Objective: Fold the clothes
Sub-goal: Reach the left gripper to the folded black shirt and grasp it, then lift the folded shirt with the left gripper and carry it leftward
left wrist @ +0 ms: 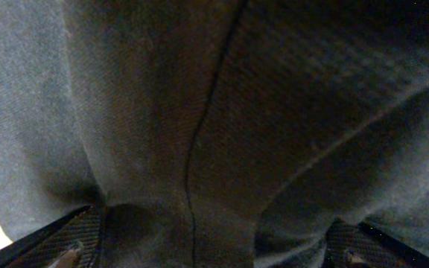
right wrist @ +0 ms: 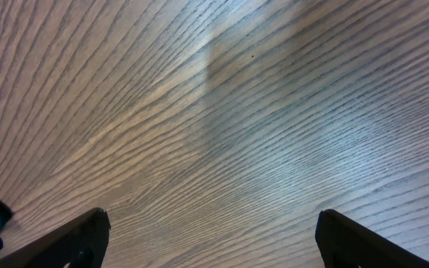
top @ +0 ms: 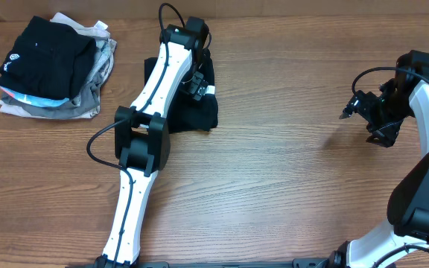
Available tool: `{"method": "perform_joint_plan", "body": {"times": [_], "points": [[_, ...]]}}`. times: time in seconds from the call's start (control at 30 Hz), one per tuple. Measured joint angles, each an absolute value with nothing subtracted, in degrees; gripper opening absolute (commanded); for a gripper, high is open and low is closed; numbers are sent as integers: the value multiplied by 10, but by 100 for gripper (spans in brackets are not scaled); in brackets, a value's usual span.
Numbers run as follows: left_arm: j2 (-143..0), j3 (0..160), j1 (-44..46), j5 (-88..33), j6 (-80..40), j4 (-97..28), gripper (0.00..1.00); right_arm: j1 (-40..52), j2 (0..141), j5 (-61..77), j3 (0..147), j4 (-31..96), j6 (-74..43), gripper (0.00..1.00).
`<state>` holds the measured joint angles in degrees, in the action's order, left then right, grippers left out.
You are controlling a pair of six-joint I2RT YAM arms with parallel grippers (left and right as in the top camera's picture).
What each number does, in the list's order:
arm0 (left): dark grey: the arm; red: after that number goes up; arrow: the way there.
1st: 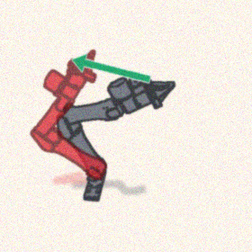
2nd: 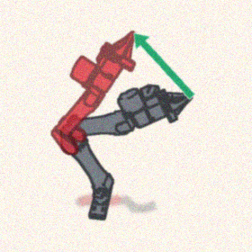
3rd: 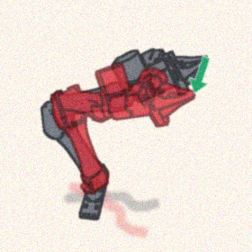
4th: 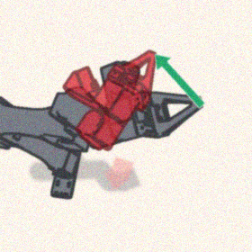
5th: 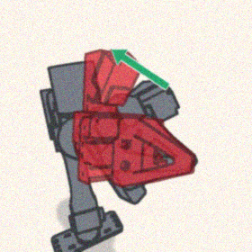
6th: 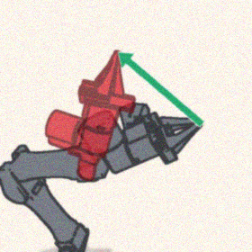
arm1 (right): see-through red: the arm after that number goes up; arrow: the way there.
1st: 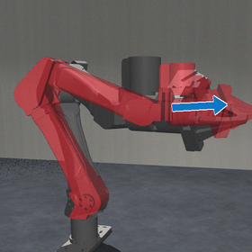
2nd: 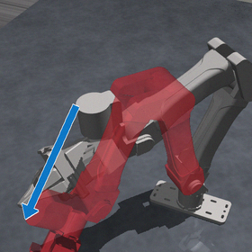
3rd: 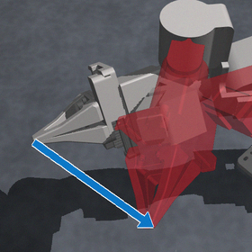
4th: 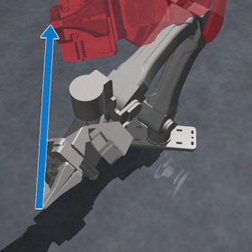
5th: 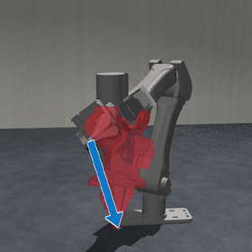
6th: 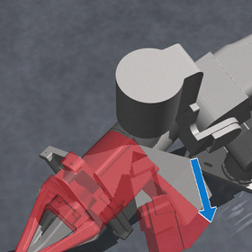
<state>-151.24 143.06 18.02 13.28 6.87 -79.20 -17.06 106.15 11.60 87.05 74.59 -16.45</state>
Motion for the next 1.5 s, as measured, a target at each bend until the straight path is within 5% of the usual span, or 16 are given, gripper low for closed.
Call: {"method": "perform_joint_plan", "body": {"times": [0.53,0.97,1.5], "points": [[-1501,1560,234,47,-105,-875,100,-171,1061,116,870,737,-165,96],[-1501,1444,307,57,-310,-725,95,-171,1061,116,868,731,-159,96],[-1501,1420,296,157,-316,-731,94,-170,1061,111,819,700,-151,96]]}}
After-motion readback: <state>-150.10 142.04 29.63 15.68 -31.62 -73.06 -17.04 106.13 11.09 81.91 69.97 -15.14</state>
